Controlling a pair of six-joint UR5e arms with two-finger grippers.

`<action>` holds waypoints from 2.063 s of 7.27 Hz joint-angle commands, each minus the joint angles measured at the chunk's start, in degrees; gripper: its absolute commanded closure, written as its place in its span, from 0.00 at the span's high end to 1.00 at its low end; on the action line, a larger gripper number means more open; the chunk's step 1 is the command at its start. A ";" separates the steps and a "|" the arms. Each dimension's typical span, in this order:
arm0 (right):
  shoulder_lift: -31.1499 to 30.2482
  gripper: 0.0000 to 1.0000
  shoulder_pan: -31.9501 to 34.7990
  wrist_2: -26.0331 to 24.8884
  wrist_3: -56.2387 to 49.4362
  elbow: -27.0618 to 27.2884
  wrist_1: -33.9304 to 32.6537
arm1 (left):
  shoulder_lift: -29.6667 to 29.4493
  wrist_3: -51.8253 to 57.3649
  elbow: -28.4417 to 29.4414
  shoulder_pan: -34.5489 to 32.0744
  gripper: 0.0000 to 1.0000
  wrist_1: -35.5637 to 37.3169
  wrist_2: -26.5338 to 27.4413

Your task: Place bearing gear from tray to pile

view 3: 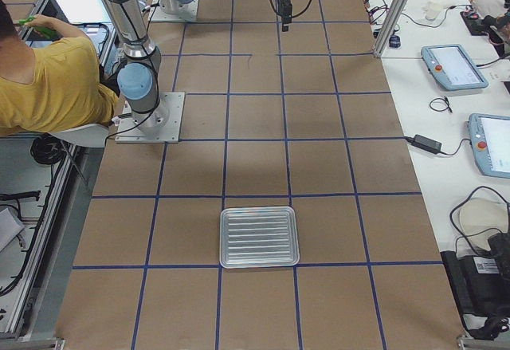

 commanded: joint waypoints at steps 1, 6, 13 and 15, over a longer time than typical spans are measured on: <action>0.00 1.00 0.00 0.00 -0.09 0.02 0.06 | 0.01 0.05 -0.04 0.14 0.21 -0.13 0.05; 0.09 1.00 0.09 0.00 -0.09 0.11 -0.03 | 0.71 -0.74 0.05 -0.04 0.98 -0.74 0.22; 0.09 1.00 0.00 0.00 -0.09 0.02 -0.03 | 15.00 -10.23 11.12 -22.51 1.00 -6.01 -7.69; 0.09 1.00 0.09 0.00 -0.09 0.02 -0.03 | 22.56 -14.16 11.21 -28.83 1.00 -10.91 -7.60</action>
